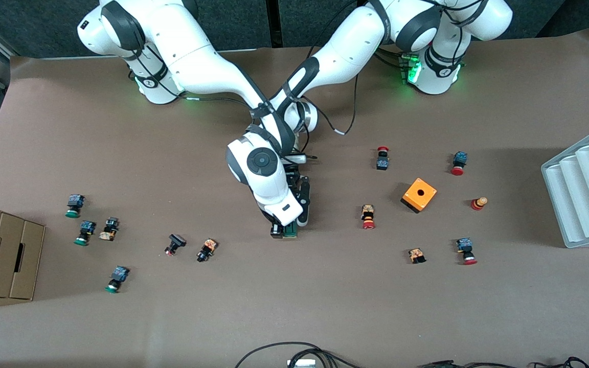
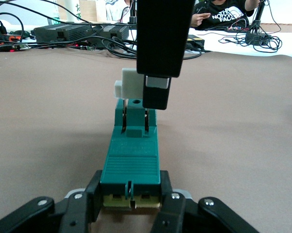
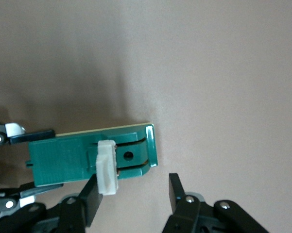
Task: Close load switch with both arms
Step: 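Lift the white handle upward with the right gripper, raising the blade, then swing the handle over and press the blade into the contacts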
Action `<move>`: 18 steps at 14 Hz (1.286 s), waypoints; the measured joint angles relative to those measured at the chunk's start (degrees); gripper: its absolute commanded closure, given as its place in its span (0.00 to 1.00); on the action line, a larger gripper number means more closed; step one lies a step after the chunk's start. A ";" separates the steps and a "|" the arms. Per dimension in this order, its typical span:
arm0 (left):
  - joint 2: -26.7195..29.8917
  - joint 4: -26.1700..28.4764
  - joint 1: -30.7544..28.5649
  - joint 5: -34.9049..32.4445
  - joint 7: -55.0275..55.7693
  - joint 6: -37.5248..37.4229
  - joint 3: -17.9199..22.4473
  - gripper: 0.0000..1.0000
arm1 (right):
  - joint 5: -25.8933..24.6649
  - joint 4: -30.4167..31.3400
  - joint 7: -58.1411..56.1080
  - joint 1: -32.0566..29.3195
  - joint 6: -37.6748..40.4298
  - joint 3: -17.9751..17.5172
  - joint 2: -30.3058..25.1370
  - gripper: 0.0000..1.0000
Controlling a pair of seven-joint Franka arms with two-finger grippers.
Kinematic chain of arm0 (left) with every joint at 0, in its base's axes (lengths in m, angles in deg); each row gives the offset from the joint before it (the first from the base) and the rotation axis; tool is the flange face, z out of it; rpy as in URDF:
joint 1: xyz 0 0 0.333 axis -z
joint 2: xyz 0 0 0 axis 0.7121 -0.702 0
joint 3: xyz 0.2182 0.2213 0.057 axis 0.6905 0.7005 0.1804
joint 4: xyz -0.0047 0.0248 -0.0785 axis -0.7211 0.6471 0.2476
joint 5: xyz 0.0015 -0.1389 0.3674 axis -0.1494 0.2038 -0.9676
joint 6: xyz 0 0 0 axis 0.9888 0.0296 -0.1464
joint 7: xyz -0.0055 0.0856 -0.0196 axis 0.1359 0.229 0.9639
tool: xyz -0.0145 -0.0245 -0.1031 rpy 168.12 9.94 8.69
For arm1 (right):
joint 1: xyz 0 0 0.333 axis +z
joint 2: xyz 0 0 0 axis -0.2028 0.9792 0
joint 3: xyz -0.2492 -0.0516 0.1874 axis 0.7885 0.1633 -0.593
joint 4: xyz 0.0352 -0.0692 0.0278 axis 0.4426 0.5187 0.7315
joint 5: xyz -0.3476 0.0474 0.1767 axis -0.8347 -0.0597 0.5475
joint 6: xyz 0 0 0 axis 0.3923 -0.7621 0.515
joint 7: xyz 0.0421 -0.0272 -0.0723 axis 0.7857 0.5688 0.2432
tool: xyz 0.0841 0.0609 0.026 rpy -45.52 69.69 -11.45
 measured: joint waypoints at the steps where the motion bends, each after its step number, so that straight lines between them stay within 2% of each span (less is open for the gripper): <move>1: 0.00 0.00 0.00 0.00 0.00 0.00 0.00 0.68 | 0.00 -0.05 0.00 0.10 -0.06 0.00 0.00 0.38; 4: 0.00 0.00 0.00 0.00 0.00 0.00 0.00 0.68 | 0.00 -0.17 0.01 0.28 -0.10 -0.01 0.00 0.49; 9: 0.00 0.00 0.00 0.00 0.00 0.00 0.00 0.68 | -0.06 -0.17 0.00 0.45 -0.10 -0.05 0.00 0.59; 18: 0.00 0.00 0.00 0.00 0.00 -0.01 0.00 0.68 | -0.08 -2.69 2.47 0.56 -0.17 -0.11 -0.01 0.59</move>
